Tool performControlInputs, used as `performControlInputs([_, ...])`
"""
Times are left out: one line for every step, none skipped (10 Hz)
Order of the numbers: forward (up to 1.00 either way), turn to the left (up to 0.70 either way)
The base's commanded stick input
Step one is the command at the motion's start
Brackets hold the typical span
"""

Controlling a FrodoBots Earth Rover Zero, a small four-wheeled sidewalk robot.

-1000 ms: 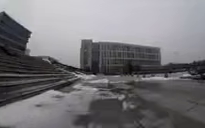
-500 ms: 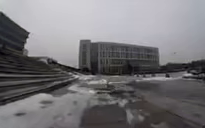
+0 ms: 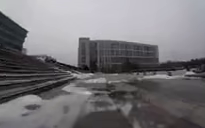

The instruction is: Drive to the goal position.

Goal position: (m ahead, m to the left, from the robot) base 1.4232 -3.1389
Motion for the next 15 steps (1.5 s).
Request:
performControlInputs([1.00,-0.27])
performControlInputs([1.00,-0.27])
performControlInputs([1.00,-0.27])
performControlInputs([1.00,-0.27])
performControlInputs([1.00,-0.27])
performControlInputs([1.00,-0.27])
performControlInputs([1.00,-0.27])
performControlInputs([1.00,-0.27])
performControlInputs([1.00,-0.27])
performControlInputs([1.00,-0.27])
performControlInputs([1.00,-0.27])
performControlInputs([1.00,-0.27])
performControlInputs([1.00,-0.27])
performControlInputs([1.00,-0.23])
performControlInputs([1.00,-0.05])
